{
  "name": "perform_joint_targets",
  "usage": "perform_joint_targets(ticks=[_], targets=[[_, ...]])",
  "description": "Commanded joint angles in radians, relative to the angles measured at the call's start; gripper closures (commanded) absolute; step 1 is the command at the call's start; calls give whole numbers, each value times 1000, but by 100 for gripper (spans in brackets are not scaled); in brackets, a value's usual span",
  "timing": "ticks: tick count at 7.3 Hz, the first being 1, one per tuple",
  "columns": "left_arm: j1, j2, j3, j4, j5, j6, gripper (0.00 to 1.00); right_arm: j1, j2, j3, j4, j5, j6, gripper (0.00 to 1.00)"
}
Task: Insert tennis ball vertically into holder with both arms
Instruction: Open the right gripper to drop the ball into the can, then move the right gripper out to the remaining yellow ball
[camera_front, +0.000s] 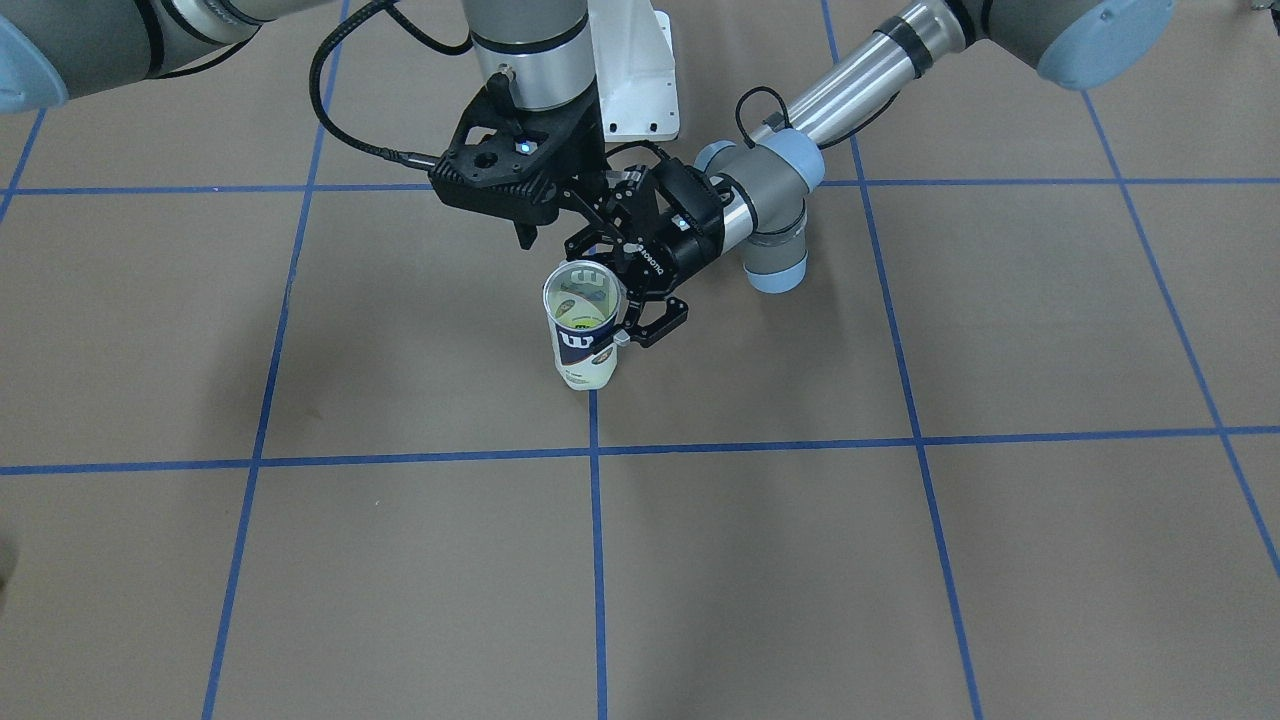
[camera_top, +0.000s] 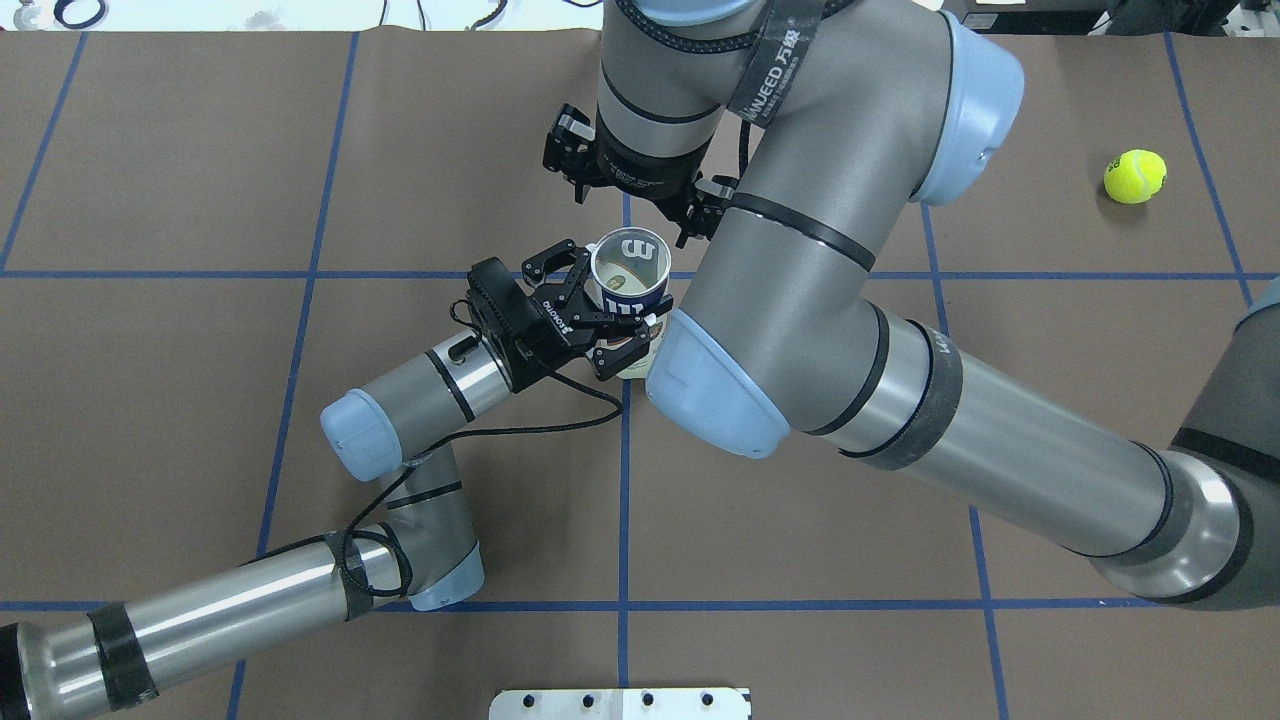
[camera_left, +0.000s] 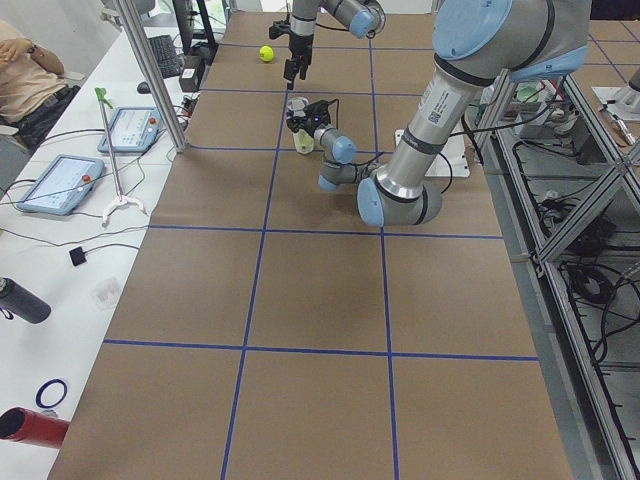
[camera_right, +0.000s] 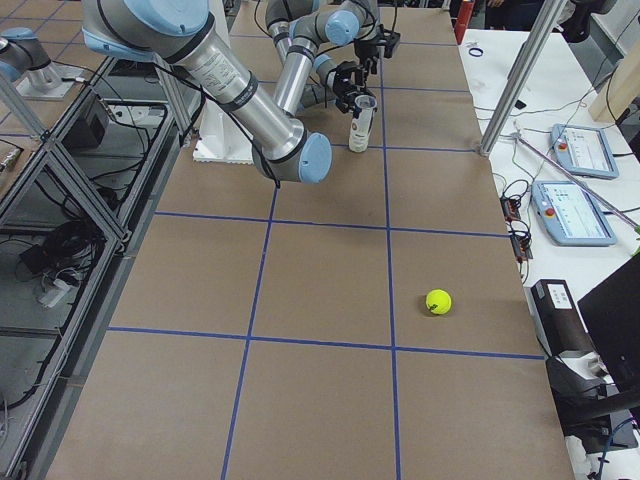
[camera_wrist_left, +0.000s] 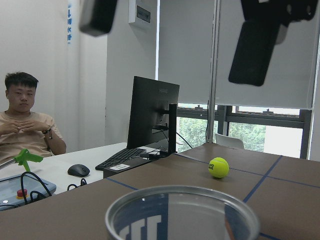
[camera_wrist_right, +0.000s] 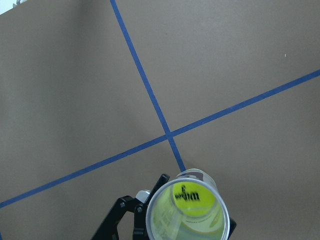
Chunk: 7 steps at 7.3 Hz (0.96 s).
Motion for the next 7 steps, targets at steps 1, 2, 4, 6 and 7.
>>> perform_joint_targets(ticks=[1,2,4,6,7], targets=[[0,1,0,-2,0,0,16,10,-43,41,-5,2,-46,0],[0,2,-3,-2,0,-1,16,48,-120,103,-3,12,-156,0],[2,5,-18,0,0,-1,16,188,-238,118,4,82,-398,0],[2,5,-20,0,2,0,16,323,-344,112,12,141,-664,0],[3,5,-23,0,0,0,16,390,-405,84,70,179,-774,0]])
